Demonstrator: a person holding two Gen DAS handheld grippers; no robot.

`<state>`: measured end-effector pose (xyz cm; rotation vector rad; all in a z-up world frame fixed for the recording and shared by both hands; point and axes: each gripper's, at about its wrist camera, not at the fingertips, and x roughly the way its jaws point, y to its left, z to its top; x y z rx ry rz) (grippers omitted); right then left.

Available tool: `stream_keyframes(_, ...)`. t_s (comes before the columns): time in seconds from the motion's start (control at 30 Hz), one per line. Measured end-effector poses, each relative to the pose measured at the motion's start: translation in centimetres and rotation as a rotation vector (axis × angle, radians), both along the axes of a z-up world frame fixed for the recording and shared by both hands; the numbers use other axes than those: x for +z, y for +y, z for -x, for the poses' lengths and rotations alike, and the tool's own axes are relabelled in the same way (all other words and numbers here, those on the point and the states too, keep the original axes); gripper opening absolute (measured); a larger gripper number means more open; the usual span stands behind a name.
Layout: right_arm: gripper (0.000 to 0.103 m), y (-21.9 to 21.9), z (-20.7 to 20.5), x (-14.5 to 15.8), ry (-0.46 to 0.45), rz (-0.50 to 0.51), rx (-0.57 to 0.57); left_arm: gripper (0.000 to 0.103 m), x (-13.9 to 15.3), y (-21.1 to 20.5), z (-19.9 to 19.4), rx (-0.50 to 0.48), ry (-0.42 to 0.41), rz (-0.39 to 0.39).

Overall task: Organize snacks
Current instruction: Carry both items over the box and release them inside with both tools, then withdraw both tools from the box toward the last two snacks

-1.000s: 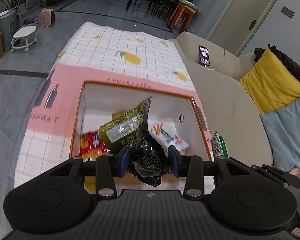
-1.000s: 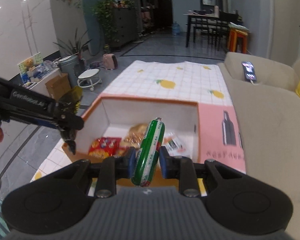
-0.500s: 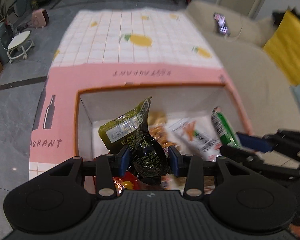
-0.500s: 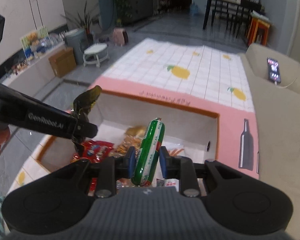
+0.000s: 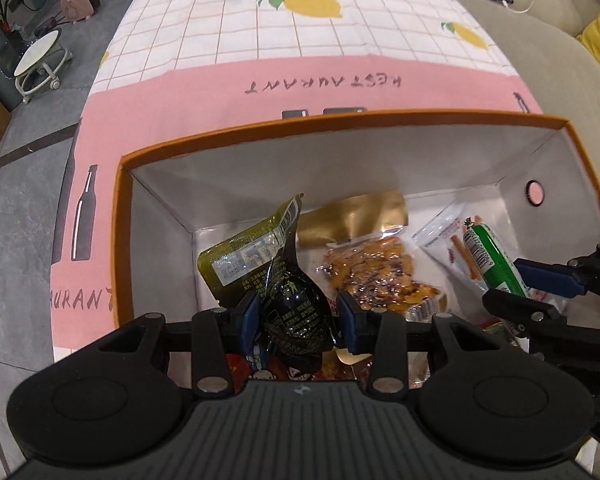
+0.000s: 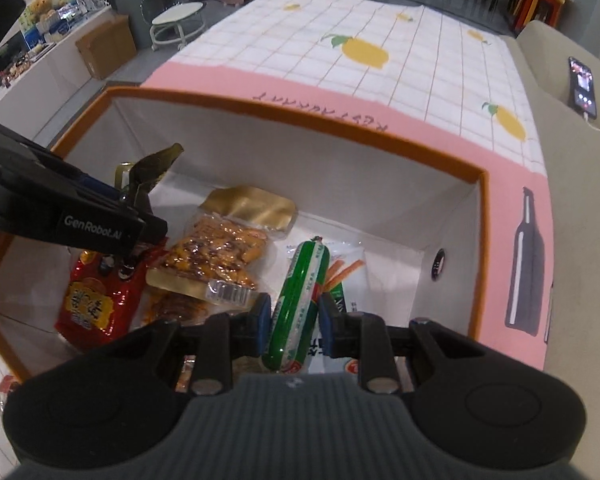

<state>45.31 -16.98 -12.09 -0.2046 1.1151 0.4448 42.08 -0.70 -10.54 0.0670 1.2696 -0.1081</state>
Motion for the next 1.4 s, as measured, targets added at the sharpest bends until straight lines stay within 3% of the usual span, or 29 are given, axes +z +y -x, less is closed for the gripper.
stream_keyframes(0.53, 0.024, 1.0, -0.8, -1.1, 0.064, 0.023, 0.001, 0.053, -0.8, 0.0, 0.0, 0.002, 0.019, -0.015)
stream_keyframes(0.67, 0.041, 0.8, -0.7, -0.4, 0.061, 0.017, -0.005, 0.064, 0.2, 0.0, 0.4, -0.009, 0.009, -0.004)
stream_keyframes(1.07, 0.052, -1.0, 1.9, 4.2, 0.009, -0.042, -0.055, 0.069, 6.2, 0.1, 5.0, -0.012, -0.113, 0.049)
stream_keyframes(1.4, 0.052, -3.6, 8.8, 9.1, -0.092, -0.162, -0.106, 0.07, 12.3, 0.0, 12.5, -0.045, -0.288, 0.057)
